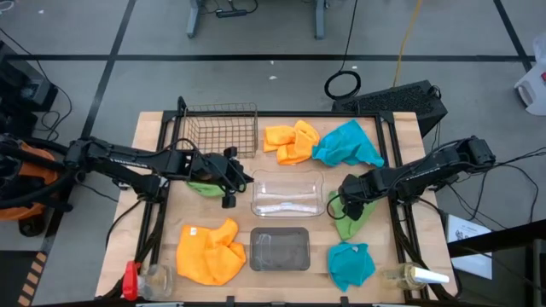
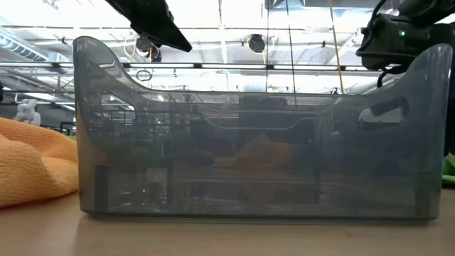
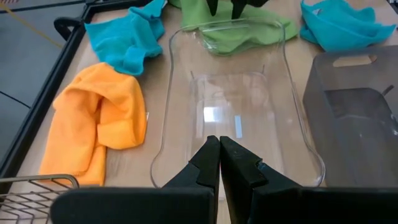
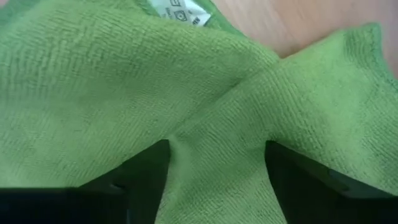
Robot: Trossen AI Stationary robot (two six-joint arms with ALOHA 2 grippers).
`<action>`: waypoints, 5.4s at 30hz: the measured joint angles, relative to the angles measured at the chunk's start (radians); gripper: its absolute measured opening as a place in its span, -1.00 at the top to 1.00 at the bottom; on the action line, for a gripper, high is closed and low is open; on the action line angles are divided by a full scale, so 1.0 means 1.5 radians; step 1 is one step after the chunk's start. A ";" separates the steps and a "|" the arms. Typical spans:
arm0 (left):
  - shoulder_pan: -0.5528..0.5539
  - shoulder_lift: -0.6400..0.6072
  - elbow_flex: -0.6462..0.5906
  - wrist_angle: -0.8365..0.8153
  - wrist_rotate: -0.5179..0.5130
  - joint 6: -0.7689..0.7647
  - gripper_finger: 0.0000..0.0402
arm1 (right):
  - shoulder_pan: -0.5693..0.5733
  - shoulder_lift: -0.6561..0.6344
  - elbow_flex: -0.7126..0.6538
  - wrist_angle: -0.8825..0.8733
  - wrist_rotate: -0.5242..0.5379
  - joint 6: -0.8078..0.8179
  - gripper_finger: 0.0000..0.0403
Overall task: Sort microfiber towel by color & place in baskets
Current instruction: Put the right green towel into the black transparent bin
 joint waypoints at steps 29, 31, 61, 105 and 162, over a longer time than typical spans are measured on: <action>0.000 0.031 0.000 0.022 0.000 -0.001 0.90 | -0.001 -0.001 -0.059 0.099 0.028 0.067 0.95; 0.000 0.041 0.000 0.021 0.000 -0.001 0.90 | -0.001 -0.001 -0.059 0.099 0.028 0.073 0.94; -0.005 0.057 0.001 0.117 0.005 0.004 0.90 | 0.085 -0.121 0.220 -0.150 0.185 0.096 0.98; -0.180 0.202 0.001 0.583 -0.190 -0.054 -0.98 | 0.201 -0.073 0.369 0.246 0.423 -0.230 0.98; -0.094 0.278 0.078 0.673 -0.172 0.170 -0.59 | 0.209 -0.068 0.369 0.296 0.405 -0.316 0.98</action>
